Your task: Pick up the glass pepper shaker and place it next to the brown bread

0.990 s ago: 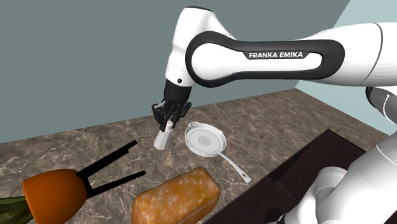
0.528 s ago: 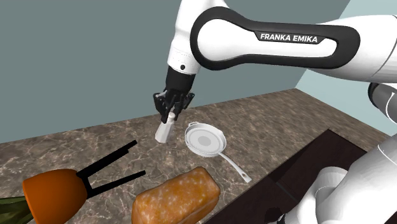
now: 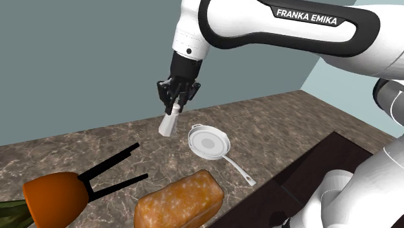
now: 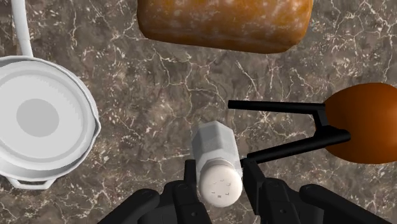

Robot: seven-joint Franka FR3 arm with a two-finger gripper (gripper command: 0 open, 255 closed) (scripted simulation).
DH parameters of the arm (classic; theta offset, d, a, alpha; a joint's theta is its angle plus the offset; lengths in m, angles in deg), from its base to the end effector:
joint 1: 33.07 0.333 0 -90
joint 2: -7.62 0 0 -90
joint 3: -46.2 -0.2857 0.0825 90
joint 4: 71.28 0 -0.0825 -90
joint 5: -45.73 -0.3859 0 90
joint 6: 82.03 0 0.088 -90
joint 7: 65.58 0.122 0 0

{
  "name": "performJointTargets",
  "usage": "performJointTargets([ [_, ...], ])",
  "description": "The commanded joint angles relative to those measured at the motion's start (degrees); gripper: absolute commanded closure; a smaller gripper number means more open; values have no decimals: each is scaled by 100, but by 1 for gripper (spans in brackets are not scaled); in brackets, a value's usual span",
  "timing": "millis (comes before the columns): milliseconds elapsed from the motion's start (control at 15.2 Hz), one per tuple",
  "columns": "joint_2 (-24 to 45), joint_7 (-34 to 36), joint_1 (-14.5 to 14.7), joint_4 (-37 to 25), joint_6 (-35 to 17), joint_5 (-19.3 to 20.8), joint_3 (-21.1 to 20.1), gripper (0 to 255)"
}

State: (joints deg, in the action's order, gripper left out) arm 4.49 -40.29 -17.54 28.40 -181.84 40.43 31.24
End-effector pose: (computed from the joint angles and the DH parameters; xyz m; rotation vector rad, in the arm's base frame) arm 0.4718 0.2923 0.5432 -3.0450 -0.1181 -0.0190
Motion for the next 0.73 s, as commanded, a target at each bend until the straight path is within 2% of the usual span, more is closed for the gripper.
performJointTargets([
  [0, -170, -120, -52, 125, 52, -44, 64, 255],
  [198, -803, -614, -238, 801, 41, -174, 338, 255],
  [660, -833, -660, -219, 1370, -497, -194, 331, 255],
])
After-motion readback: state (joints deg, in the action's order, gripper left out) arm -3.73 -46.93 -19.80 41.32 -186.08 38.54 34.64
